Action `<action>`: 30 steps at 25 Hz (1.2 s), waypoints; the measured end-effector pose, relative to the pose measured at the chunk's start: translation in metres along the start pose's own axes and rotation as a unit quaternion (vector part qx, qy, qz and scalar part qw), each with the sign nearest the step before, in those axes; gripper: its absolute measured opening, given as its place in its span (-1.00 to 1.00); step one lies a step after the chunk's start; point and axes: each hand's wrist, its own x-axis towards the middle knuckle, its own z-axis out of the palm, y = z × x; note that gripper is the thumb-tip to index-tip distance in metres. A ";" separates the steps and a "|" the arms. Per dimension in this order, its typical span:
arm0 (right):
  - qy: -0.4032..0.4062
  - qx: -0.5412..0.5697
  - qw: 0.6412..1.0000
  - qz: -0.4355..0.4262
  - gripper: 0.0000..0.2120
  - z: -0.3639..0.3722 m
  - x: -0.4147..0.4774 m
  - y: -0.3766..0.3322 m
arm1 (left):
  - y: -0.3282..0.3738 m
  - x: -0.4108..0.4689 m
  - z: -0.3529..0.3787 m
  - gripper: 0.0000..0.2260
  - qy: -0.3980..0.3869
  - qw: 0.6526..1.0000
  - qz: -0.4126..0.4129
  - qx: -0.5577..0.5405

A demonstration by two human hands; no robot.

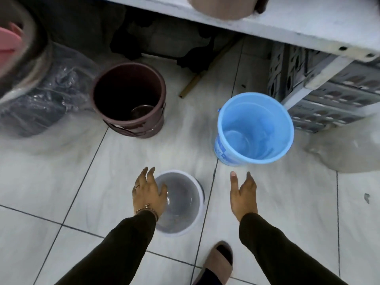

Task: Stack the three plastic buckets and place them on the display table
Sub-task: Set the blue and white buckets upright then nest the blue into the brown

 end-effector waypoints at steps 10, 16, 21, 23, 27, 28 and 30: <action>-0.009 0.302 0.932 0.201 -0.68 -0.095 0.121 -0.034 | 0.209 0.079 0.056 -0.53 -0.239 0.894 -0.107 -0.364; 0.040 0.219 0.961 0.165 -0.77 -0.131 0.073 -0.060 | 0.226 0.050 0.016 -0.65 -0.177 0.840 -0.173 -0.483; 0.032 0.100 0.994 0.026 -0.86 -0.154 0.000 -0.117 | 0.204 0.055 -0.098 -0.71 -0.108 0.853 -0.166 -0.483; 0.028 0.076 0.996 -0.027 -0.86 -0.147 -0.029 -0.155 | 0.182 0.044 -0.149 -0.77 -0.052 0.865 -0.115 -0.486; 0.014 0.046 0.990 -0.131 -0.80 -0.109 -0.067 -0.236 | 0.122 0.029 -0.226 -0.79 0.075 0.844 -0.107 -0.521; 0.007 0.038 0.988 -0.152 -0.80 -0.093 -0.073 -0.257 | 0.105 0.032 -0.242 -0.79 0.094 0.831 -0.130 -0.533; -0.012 0.020 0.985 -0.174 -0.78 -0.055 -0.081 -0.296 | 0.075 0.045 -0.271 -0.77 0.128 0.806 -0.172 -0.552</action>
